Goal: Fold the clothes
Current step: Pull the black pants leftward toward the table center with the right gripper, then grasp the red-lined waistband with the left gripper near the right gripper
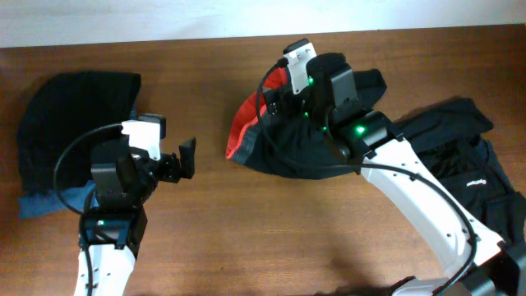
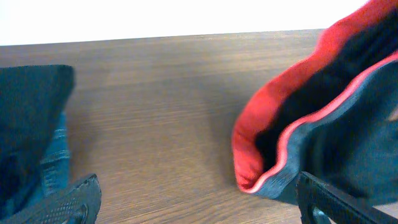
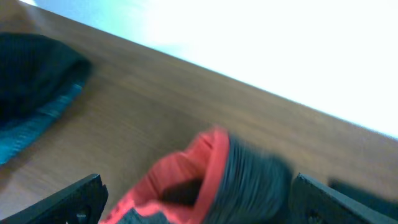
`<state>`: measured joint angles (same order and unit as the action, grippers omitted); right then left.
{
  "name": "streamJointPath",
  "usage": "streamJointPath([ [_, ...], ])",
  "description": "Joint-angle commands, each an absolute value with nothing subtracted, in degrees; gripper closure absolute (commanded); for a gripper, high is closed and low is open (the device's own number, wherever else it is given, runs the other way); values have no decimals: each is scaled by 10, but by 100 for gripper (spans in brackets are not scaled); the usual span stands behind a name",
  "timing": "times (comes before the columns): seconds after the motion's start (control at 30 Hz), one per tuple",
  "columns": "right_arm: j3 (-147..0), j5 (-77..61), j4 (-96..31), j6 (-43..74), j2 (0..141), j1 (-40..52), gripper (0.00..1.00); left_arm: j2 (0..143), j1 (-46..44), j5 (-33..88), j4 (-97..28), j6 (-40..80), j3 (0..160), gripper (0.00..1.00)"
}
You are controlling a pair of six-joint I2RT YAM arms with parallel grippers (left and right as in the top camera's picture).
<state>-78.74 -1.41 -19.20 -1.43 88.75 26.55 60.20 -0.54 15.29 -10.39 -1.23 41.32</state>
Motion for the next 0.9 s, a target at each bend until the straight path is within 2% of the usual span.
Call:
streamJointPath([
  [0.0, -796, -110, -181, -87, 879, 266, 1, 627, -8, 207, -101, -8, 426, 1],
  [0.13, -796, -126, -184, -99, 881, 266, 1, 651, -8, 227, -100, -8, 426, 1],
  [0.37, -796, -9, -213, -79, 880, 265, 1, 672, -22, 232, -94, -9, 426, 1],
  [0.7, -796, 78, -357, 33, 874, 265, 1, 753, -117, 231, -56, -9, 426, 1],
  [0.87, -796, 102, -412, 40, 874, 265, 1, 832, -126, 232, -48, 7, 426, 1],
])
